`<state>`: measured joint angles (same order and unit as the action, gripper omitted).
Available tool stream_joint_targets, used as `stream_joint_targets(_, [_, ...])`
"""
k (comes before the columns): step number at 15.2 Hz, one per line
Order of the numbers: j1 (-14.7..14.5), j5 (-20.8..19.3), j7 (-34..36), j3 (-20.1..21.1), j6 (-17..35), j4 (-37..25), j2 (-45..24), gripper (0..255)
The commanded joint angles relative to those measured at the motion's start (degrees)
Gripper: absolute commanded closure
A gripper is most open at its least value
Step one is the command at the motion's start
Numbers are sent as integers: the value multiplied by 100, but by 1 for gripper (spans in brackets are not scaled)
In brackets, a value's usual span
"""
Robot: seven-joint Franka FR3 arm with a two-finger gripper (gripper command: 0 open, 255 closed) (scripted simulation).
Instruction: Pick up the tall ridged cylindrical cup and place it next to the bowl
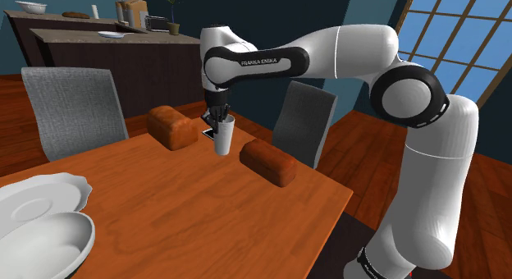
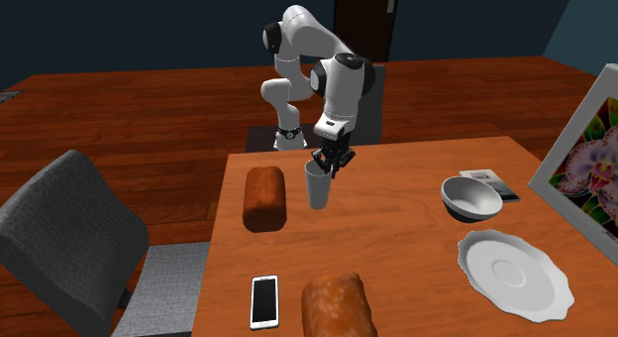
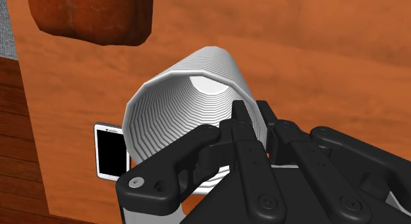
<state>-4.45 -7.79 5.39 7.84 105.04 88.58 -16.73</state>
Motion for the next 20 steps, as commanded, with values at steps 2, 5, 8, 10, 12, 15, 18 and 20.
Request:
stream_joint_targets(2, [-3, 8, -26, 2, -222, -218, 5, 255])
stream_joint_targets(5, [-10, 13, -47, 4, -453, -450, 3, 255])
stream_joint_targets(8, [-19, 16, -68, 7, -689, -703, -12, 255])
stream_joint_targets(10, [-27, 15, -81, 9, -851, -884, -30, 255])
stream_joint_targets(12, [-35, 14, -95, 10, -1017, -1075, -56, 255])
stream_joint_targets(15, [-50, 8, -114, 12, -1273, -1386, -109, 255])
stream_joint_targets(18, [-68, -1, -134, 13, -1541, -1728, -183, 255])
stream_joint_targets(20, [-83, -10, -148, 14, -1728, -1977, -245, 255])
